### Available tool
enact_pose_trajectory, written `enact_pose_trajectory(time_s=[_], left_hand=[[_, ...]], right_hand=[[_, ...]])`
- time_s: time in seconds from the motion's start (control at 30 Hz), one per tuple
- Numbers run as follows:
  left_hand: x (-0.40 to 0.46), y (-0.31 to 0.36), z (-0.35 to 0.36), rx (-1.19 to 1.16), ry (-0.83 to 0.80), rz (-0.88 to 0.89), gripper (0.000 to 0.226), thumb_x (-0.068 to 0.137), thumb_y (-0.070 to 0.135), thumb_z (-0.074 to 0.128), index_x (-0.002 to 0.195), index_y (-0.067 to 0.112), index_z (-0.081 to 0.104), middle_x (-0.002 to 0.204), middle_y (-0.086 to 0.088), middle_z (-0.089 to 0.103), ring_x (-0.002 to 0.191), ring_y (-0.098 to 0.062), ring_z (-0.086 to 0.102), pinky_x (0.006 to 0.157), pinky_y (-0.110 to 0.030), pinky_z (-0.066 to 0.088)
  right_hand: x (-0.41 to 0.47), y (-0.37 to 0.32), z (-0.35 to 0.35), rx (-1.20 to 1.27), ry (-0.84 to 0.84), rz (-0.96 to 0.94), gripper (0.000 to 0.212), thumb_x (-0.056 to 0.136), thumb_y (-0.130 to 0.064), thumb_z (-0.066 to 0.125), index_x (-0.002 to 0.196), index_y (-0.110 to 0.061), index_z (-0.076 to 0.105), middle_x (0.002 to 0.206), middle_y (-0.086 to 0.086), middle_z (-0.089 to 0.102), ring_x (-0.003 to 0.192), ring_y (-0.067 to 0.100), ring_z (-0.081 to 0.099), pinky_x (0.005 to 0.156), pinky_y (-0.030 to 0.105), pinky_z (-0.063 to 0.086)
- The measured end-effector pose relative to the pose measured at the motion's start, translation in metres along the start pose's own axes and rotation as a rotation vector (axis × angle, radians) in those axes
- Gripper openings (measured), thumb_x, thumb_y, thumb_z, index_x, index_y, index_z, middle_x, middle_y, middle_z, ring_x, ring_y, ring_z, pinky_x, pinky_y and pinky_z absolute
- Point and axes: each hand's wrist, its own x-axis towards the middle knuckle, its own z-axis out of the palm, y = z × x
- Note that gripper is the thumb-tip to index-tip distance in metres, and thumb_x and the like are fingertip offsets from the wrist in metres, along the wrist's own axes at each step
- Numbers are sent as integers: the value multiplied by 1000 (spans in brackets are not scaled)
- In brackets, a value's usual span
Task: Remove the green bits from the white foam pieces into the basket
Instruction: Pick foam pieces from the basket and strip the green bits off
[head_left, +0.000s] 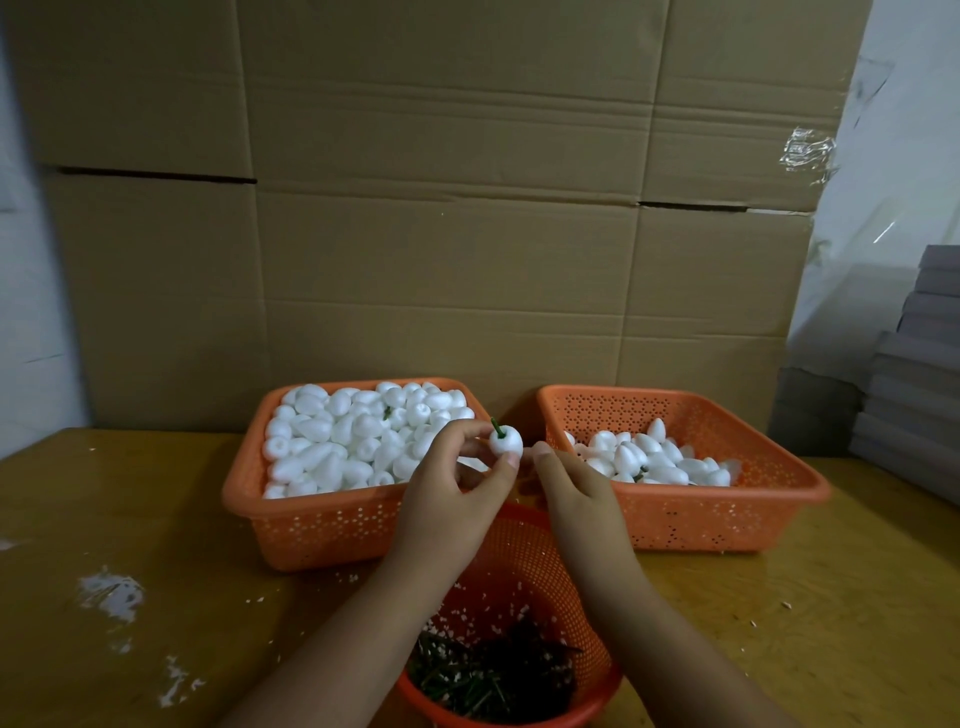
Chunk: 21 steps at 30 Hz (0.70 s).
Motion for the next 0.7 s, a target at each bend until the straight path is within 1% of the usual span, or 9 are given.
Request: enact_pose_trajectory(time_s=[0.07, 0.13, 0.2, 0.33, 0.43, 0.5, 0.57, 0.63, 0.7], left_hand=[[0, -1, 0, 10, -2, 0, 17, 89, 30, 69, 97, 41, 58, 90, 21, 67, 67, -2, 61, 66, -26, 49], [1, -1, 0, 11, -6, -2, 16, 89, 30, 68, 97, 41, 59, 91, 17, 68, 70, -4, 62, 67, -26, 49], [0, -2, 0, 5, -16, 3, 18, 89, 28, 68, 96, 42, 60, 92, 12, 69, 70, -7, 64, 66, -27, 48], [0, -4, 0, -1, -25, 17, 22, 88, 24, 71, 94, 43, 62, 91, 12, 70, 68, -6, 62, 66, -24, 46], [1, -4, 1, 26, -54, 12, 23, 88, 27, 71, 95, 47, 60, 91, 16, 69, 71, -5, 64, 67, -24, 47], [0, -3, 2, 47, -76, 11, 16, 87, 35, 70, 94, 45, 60, 86, 17, 69, 70, -4, 63, 68, -27, 50], [0, -2, 2, 64, -94, 7, 12, 84, 43, 66, 94, 43, 62, 82, 16, 70, 72, -4, 65, 71, -31, 53], [0, -2, 1, 76, -109, 16, 13, 83, 37, 62, 95, 40, 64, 83, 14, 71, 77, -4, 67, 70, -30, 52], [1, -4, 0, 84, -106, 21, 14, 87, 23, 66, 96, 34, 67, 88, 11, 72, 84, -6, 68, 75, -34, 54]], right_hand=[[-1, -1, 1, 0, -34, 11, 32, 101, -28, 47, 91, -21, 76, 85, -4, 75, 79, 2, 67, 66, 10, 49], [0, -2, 1, 9, -23, 1, 30, 100, -28, 47, 92, -19, 75, 85, -5, 74, 79, 1, 67, 67, 11, 49], [1, -3, 0, 51, 17, -11, 29, 100, -25, 48, 89, -15, 74, 83, -4, 74, 78, 3, 66, 69, 13, 50], [0, -5, -3, 121, 49, -21, 25, 99, -17, 49, 95, -17, 73, 91, -2, 74, 88, 8, 67, 73, 16, 52], [-2, -8, -3, 97, 28, -110, 29, 98, -12, 48, 96, -25, 74, 97, -7, 74, 95, 4, 67, 80, 16, 53], [-4, -9, -2, 51, 8, -206, 32, 96, -11, 51, 93, -32, 74, 102, -12, 71, 101, 0, 63, 82, 13, 49], [-4, -7, 1, -52, -15, -287, 28, 95, -14, 57, 96, -36, 74, 104, -15, 67, 106, -4, 57, 88, 11, 44], [-4, -4, 4, -188, -43, -333, 24, 95, -18, 60, 108, -32, 73, 111, -15, 62, 114, -3, 50, 94, 11, 39], [-5, 0, 7, -272, -58, -371, 27, 96, -20, 59, 118, -33, 69, 118, -15, 58, 119, -3, 46, 96, 8, 35]])
